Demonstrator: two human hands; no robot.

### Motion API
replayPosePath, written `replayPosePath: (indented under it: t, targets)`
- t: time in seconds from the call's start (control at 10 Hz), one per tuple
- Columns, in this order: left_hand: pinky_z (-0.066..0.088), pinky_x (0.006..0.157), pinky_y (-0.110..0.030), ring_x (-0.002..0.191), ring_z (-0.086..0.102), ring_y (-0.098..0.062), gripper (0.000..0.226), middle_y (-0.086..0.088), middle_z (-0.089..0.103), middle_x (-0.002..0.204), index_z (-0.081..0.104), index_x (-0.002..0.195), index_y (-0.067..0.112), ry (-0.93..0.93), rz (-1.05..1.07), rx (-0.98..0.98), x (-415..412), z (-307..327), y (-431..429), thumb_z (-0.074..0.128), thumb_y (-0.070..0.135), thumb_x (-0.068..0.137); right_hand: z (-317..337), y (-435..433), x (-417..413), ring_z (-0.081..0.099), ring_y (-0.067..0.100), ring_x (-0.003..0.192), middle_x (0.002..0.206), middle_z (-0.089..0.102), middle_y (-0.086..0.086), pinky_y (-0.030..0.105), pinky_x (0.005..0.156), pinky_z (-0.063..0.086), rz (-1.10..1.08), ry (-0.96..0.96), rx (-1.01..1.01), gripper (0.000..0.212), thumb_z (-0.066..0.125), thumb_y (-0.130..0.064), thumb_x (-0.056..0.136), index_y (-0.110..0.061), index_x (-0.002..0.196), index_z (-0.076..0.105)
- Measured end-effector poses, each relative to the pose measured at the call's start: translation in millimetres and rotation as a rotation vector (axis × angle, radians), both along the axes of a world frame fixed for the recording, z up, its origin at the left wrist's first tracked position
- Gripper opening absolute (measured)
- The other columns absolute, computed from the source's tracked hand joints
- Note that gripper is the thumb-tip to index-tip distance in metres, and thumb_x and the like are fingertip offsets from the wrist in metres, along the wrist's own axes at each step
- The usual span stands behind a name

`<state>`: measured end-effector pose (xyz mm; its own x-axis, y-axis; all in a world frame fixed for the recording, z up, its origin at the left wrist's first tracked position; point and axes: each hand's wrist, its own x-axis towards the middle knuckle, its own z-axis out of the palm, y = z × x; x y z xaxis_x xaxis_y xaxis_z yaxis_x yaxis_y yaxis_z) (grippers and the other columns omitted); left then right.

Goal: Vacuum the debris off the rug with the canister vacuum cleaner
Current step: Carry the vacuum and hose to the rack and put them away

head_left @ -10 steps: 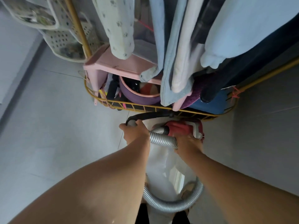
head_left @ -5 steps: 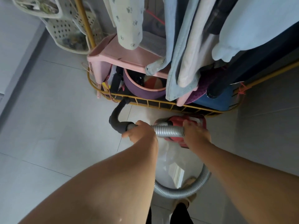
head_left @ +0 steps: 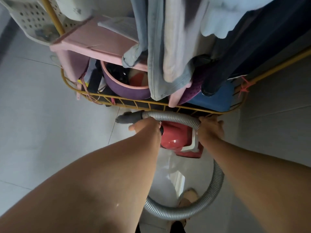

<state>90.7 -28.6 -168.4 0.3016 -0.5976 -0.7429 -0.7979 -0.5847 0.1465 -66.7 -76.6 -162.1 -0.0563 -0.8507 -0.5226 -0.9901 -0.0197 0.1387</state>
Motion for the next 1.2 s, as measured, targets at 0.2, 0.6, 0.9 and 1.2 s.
replayPosePath:
  t: [0.2,0.6,0.9,1.2]
  targets:
    - [0.041,0.106,-0.033,0.12,0.055,-0.027,0.051,-0.006,0.057,0.132,0.043,0.143,0.021,0.246,1.113,-0.374,-11.8,-27.0,-22.8,0.056,0.016,0.093,-42.5,-16.5,-16.1,0.037,0.036,0.131,0.148,0.034,0.017,0.038,0.096,0.044,-0.016,0.005,-0.007,0.04,0.049,-0.023,0.1,-0.017,0.14,0.046]
    - [0.03,0.098,-0.036,0.113,0.04,-0.028,0.033,-0.004,0.046,0.125,0.061,0.121,0.029,-0.214,0.378,-0.427,-26.8,-87.8,-31.8,0.058,0.039,0.09,-96.7,-54.2,-26.6,0.05,0.042,0.124,0.158,0.014,0.02,0.045,0.098,0.046,0.097,0.013,0.009,0.046,0.041,-0.008,0.102,-0.014,0.147,0.036]
    - [0.026,0.104,-0.041,0.127,0.035,-0.03,0.042,-0.003,0.041,0.14,0.044,0.14,0.027,-0.107,0.253,-0.062,-31.7,-100.3,-44.0,0.037,0.037,0.099,-116.6,-47.3,-15.9,0.039,0.032,0.138,0.152,0.039,0.014,0.038,0.11,0.032,-0.269,-0.287,0.1,0.047,0.031,-0.017,0.105,-0.013,0.151,0.031]
    - [0.025,0.113,-0.039,0.129,0.036,-0.029,0.039,-0.005,0.045,0.137,0.052,0.135,0.028,0.018,0.278,-0.17,-29.2,-69.2,-28.1,0.043,0.035,0.098,-89.0,-35.6,-7.1,0.043,0.036,0.133,0.148,0.036,0.02,0.041,0.105,0.038,-0.333,-0.256,0.139,0.048,0.031,-0.028,0.106,-0.008,0.149,0.032]
